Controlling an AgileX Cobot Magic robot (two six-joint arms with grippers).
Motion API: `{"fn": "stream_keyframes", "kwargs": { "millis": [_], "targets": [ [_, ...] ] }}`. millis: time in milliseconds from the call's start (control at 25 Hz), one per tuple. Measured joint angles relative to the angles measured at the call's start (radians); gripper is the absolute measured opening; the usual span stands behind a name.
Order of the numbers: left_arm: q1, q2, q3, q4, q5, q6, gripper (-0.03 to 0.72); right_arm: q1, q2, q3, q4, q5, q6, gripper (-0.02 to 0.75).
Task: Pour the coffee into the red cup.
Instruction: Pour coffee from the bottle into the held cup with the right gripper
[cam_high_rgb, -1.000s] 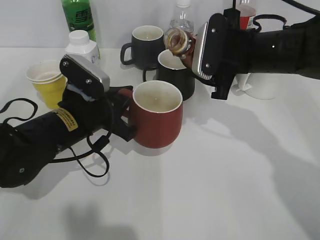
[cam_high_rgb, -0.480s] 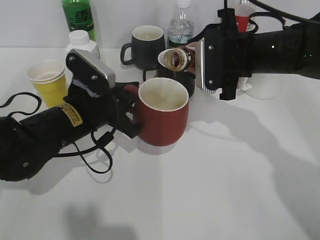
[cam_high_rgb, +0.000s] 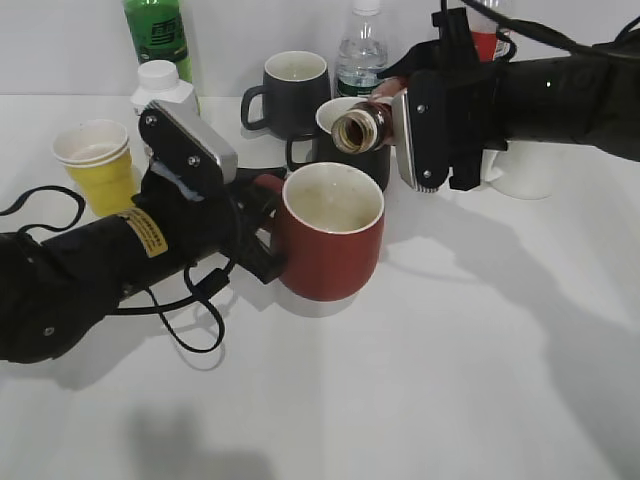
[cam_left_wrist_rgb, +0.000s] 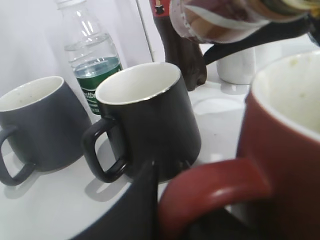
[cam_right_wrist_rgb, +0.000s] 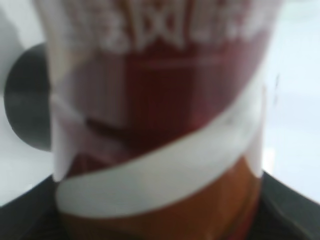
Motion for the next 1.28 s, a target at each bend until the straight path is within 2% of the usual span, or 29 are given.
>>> {"fn": "stream_keyframes", "kwargs": {
  "millis": [840, 1280],
  "targets": [
    [0.000, 0.000, -0.003, 0.038, 0.001, 0.000, 0.067, 0.000, 0.000, 0.000, 0.039, -0.002, -0.188, 0.511],
    [0.000, 0.000, -0.004, 0.045, 0.001, 0.000, 0.067, 0.000, -0.001, 0.000, 0.127, -0.008, -0.325, 0.510]
  ]
}}
